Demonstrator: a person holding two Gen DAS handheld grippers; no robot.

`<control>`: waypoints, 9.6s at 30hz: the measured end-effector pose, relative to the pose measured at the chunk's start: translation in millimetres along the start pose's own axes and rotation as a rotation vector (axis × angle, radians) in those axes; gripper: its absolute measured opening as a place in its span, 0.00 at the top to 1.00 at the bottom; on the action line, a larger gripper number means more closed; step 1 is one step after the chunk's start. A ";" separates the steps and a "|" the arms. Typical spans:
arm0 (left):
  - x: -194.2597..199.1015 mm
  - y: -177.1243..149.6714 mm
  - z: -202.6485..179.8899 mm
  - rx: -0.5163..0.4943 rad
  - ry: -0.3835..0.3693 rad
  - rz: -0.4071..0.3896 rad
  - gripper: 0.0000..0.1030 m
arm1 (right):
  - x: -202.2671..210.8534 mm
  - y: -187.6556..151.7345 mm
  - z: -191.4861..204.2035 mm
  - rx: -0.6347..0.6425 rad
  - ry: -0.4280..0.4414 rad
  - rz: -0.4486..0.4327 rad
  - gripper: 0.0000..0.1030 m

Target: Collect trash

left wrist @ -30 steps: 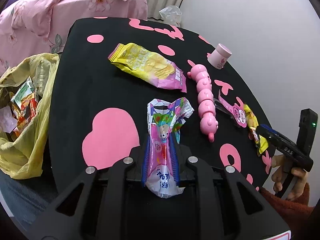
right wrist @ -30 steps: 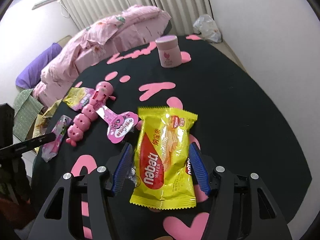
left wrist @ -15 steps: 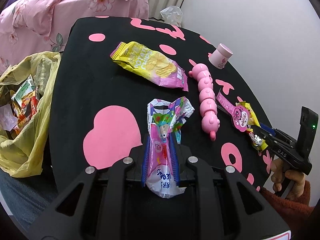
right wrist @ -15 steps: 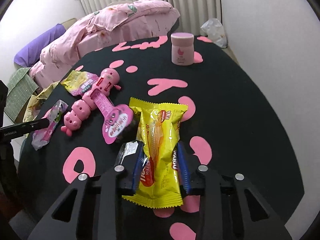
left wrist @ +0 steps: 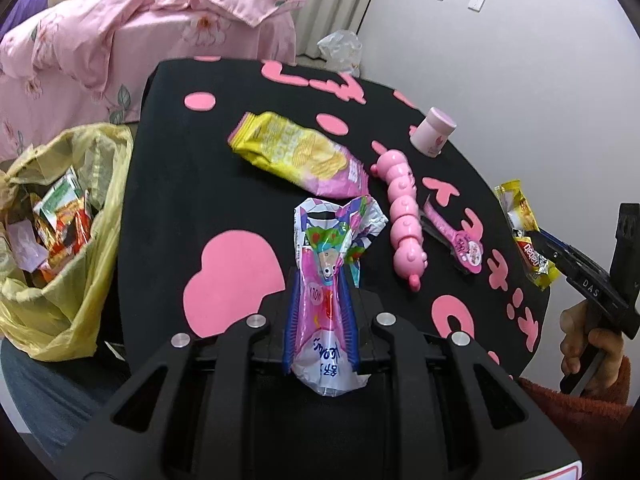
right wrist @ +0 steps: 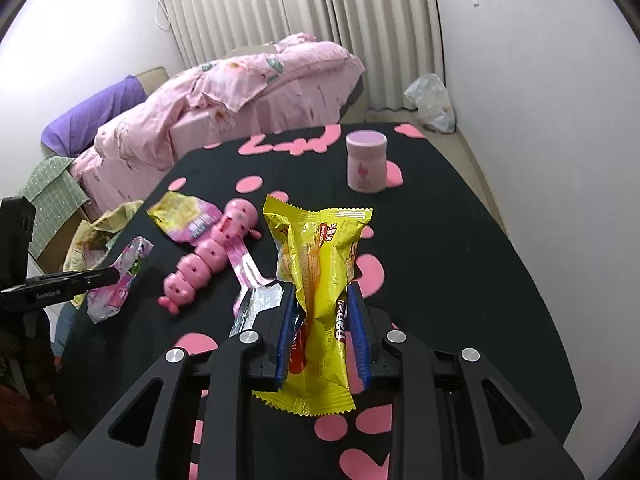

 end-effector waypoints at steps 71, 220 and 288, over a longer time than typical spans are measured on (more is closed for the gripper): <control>111.4 19.1 278.4 0.494 0.239 -0.377 0.33 | -175.7 101.7 353.2 0.599 0.413 0.103 0.48; 25.7 12.4 262.6 0.359 0.310 -0.045 0.87 | -169.1 106.3 340.5 0.712 0.400 0.159 0.53; 165.3 -37.4 16.6 0.109 0.405 -0.322 0.34 | 72.4 10.0 198.2 0.315 0.197 -0.108 0.45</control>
Point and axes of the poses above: each gripper's, at about its wrist camera, not at the fingertips, and x roughly against the way its jaws point, z to its left, y to its top, the point moved 3 cm from there along -x, roughly the way its jaws point, and after that the axes turned 3 degrees about z, right-handed, at the moved point
